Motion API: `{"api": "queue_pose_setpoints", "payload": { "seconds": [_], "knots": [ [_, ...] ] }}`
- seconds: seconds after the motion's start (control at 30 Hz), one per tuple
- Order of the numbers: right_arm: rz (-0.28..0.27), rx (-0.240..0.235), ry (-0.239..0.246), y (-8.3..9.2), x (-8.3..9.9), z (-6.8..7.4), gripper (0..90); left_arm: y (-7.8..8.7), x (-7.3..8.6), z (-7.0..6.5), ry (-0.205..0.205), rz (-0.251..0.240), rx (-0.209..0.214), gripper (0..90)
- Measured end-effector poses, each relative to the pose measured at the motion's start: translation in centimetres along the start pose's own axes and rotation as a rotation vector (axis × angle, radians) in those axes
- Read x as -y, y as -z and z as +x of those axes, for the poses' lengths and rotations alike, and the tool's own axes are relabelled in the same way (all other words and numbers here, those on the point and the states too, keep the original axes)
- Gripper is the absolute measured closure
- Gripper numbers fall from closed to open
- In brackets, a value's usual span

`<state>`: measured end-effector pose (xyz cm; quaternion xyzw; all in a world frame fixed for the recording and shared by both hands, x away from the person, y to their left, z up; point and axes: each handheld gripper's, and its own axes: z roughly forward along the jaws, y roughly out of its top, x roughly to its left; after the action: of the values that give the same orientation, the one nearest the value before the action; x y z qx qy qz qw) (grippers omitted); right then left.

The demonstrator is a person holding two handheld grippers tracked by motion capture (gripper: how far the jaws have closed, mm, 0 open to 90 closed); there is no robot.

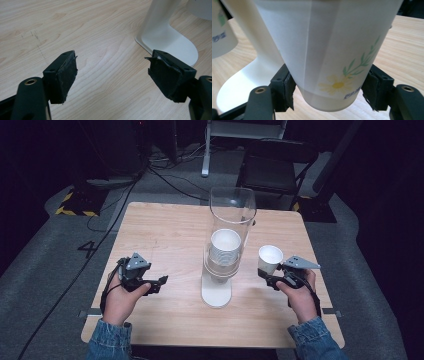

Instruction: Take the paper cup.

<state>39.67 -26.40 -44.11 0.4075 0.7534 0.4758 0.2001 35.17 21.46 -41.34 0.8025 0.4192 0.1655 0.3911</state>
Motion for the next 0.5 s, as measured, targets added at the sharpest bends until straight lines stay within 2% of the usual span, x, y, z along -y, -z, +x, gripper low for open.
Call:
{"api": "queue_pose_setpoints", "payload": {
  "seconds": [0.13, 0.3, 0.5],
  "knots": [
    [0.001, 0.021, -0.023, 0.0, -0.1, -1.0, 34.6, 0.3, 0.3, 0.0, 0.002, 0.004, -0.007, 22.8],
    [-0.005, 0.028, -0.08, -0.3, 0.0, -2.4, 34.4, 0.9, 0.9, 0.1, 0.014, 0.003, -0.017, 22.8],
    [0.013, 0.064, -0.08, -1.0, 0.3, -3.6, 34.4, 1.5, 1.5, 0.2, 0.029, 0.006, -0.03, 22.9]
  ]
}}
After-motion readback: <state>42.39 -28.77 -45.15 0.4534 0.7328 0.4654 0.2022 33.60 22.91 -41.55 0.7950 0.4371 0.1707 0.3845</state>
